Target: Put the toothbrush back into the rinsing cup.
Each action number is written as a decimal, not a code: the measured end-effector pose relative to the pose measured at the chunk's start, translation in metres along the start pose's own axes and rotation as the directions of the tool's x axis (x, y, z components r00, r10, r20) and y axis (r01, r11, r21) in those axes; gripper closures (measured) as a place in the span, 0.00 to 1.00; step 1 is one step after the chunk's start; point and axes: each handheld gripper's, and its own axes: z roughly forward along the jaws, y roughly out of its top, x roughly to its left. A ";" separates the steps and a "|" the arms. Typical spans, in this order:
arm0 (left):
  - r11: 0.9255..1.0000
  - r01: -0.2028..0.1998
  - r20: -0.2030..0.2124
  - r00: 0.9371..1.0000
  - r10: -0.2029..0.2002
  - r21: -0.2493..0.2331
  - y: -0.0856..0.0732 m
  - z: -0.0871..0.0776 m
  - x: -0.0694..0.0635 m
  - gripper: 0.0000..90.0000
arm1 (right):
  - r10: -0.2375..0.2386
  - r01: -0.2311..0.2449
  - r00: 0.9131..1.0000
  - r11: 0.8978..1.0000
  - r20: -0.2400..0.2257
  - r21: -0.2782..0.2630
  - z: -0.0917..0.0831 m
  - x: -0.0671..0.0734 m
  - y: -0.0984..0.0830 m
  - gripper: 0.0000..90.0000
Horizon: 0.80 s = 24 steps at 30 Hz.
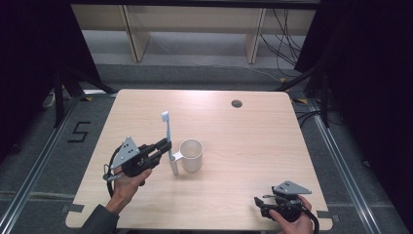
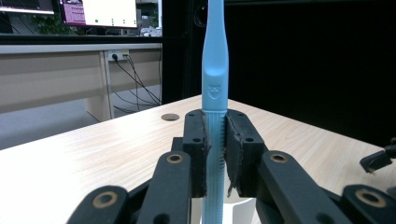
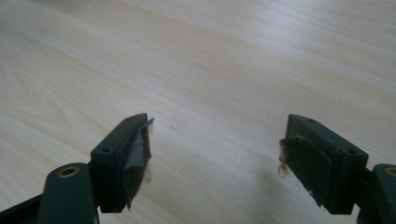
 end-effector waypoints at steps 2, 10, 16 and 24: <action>1.000 -0.005 -0.007 1.000 0.005 0.006 -0.002 0.000 0.000 0.87 | 0.008 -0.008 1.000 1.000 0.001 0.010 0.000 0.001 0.000 0.27; 1.000 -0.005 0.003 1.000 0.005 -0.006 -0.008 0.002 -0.001 0.87 | 0.008 -0.008 1.000 1.000 -0.001 0.004 0.000 0.001 0.000 0.27; 1.000 -0.002 0.003 1.000 0.002 -0.005 -0.015 0.004 0.000 0.87 | 0.004 -0.004 1.000 1.000 -0.001 0.003 0.000 0.000 0.000 0.27; 1.000 -0.001 0.020 1.000 0.001 -0.006 -0.021 0.006 -0.001 0.87 | 0.007 -0.007 1.000 1.000 -0.001 0.005 0.000 0.001 0.000 0.27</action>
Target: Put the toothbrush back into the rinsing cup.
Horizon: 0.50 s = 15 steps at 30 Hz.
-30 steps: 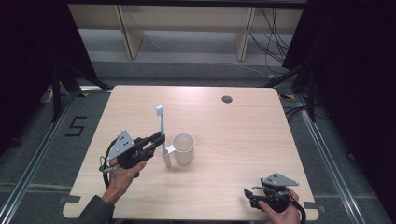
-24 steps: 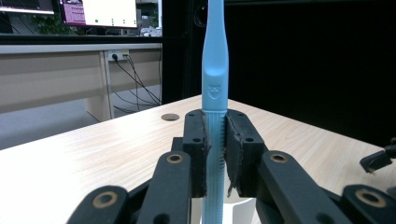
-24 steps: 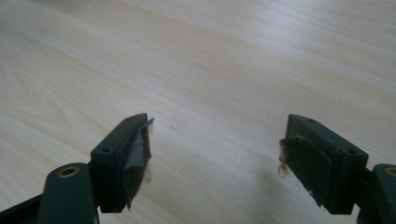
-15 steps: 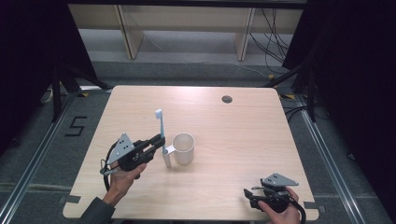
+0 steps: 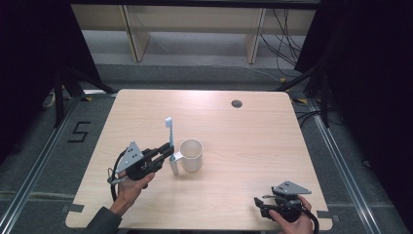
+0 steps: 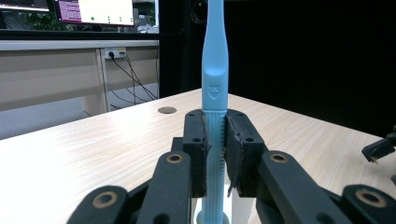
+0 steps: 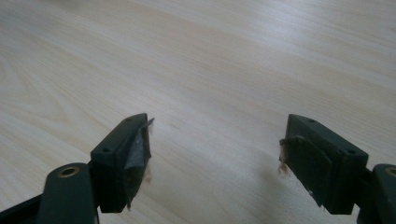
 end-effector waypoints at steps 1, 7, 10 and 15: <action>1.000 -0.005 -0.004 1.000 0.005 0.009 -0.001 -0.001 0.000 0.87 | 0.000 0.000 1.000 1.000 0.001 0.000 0.000 0.000 0.000 0.27; 1.000 -0.003 0.000 1.000 0.003 0.020 -0.007 0.000 0.002 0.87 | -0.003 0.003 1.000 1.000 -0.001 -0.002 0.000 0.000 0.000 0.27; 1.000 0.005 -0.003 1.000 -0.004 0.024 -0.011 0.000 0.003 0.87 | 0.007 -0.007 1.000 1.000 0.002 0.006 0.000 0.000 0.000 0.27; 0.999 -0.002 -0.002 1.000 0.002 0.044 -0.016 0.000 0.003 0.87 | 0.011 -0.011 1.000 1.000 -0.006 0.005 0.000 0.001 0.000 0.27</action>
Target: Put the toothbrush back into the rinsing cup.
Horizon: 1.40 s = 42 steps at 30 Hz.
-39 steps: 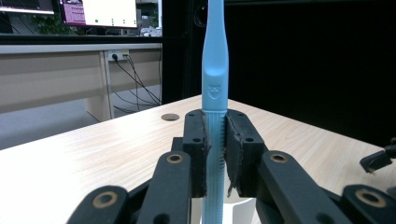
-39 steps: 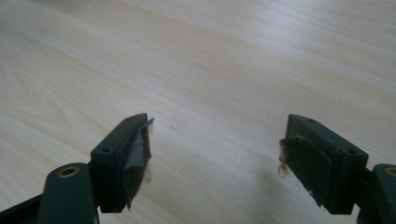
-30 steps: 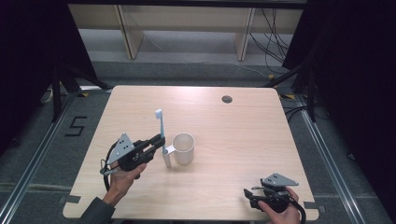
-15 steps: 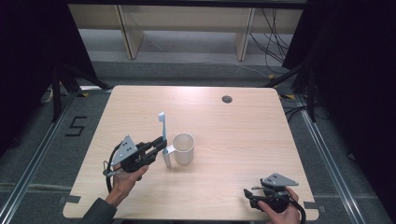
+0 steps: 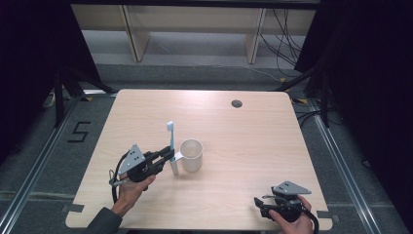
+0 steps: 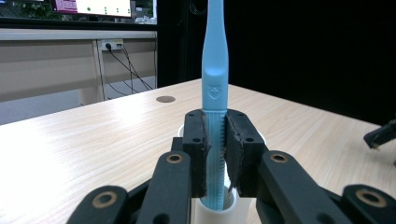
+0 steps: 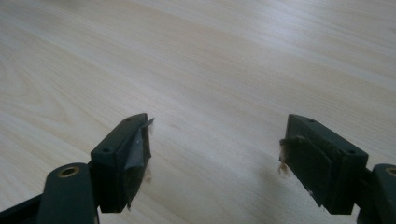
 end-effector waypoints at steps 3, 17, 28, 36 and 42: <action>1.000 -0.009 -0.004 1.000 0.009 0.003 -0.004 0.001 0.001 0.87 | -0.020 0.020 1.000 1.000 0.008 -0.002 0.000 -0.002 0.000 0.27; 1.000 -0.018 0.003 1.000 0.018 0.012 -0.013 0.003 0.001 0.87 | -0.039 0.039 0.999 0.999 0.006 -0.009 0.000 -0.002 0.000 0.27; 1.000 -0.014 0.003 1.000 0.014 0.004 -0.017 0.002 0.005 0.87 | -0.040 0.039 0.999 0.999 -0.002 -0.009 0.001 -0.002 0.000 0.27; 1.000 -0.014 -0.016 1.000 0.014 0.021 -0.017 0.001 0.005 0.84 | -0.047 0.047 0.999 0.999 -0.003 -0.022 0.002 -0.003 0.000 0.27; 1.000 -0.011 -0.044 0.999 0.012 0.023 -0.016 -0.001 0.005 0.67 | -0.045 0.045 0.999 0.999 -0.001 -0.013 0.001 -0.003 0.000 0.27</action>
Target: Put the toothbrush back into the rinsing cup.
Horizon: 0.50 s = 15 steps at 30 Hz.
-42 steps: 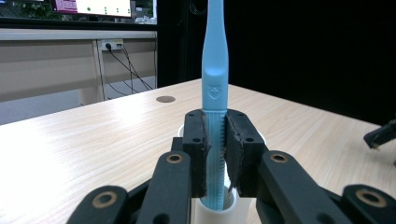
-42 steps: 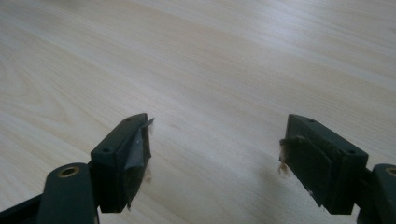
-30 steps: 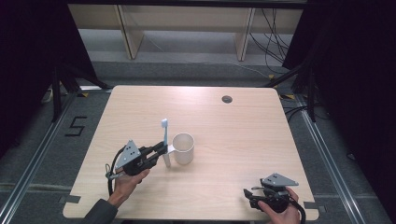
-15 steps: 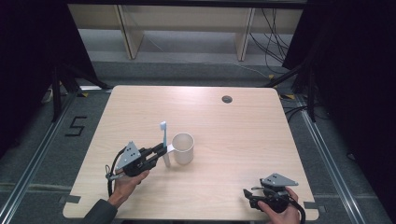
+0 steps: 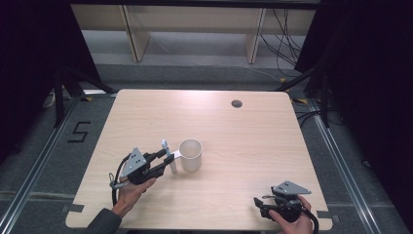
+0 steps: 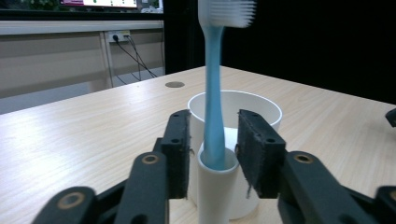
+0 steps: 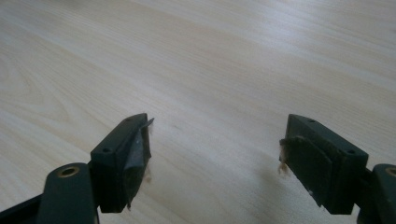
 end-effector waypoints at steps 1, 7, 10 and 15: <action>1.000 0.009 -0.006 1.000 -0.009 0.002 0.001 0.000 0.000 0.61 | 0.014 -0.014 1.000 1.000 0.003 0.009 -0.001 0.001 0.000 0.27; 1.000 0.007 -0.023 1.000 -0.008 -0.014 0.007 -0.003 0.003 0.43 | 0.053 -0.053 0.999 0.998 -0.004 0.015 0.000 0.004 0.000 0.27; 1.000 0.013 -0.025 1.000 -0.013 0.000 0.011 -0.005 0.001 0.41 | 0.040 -0.040 0.999 0.999 -0.005 0.010 0.000 0.003 0.000 0.26; 0.999 0.036 -0.026 0.999 -0.036 0.001 0.018 -0.010 0.001 0.38 | 0.042 -0.042 0.999 0.999 -0.005 0.011 0.000 0.003 0.000 0.26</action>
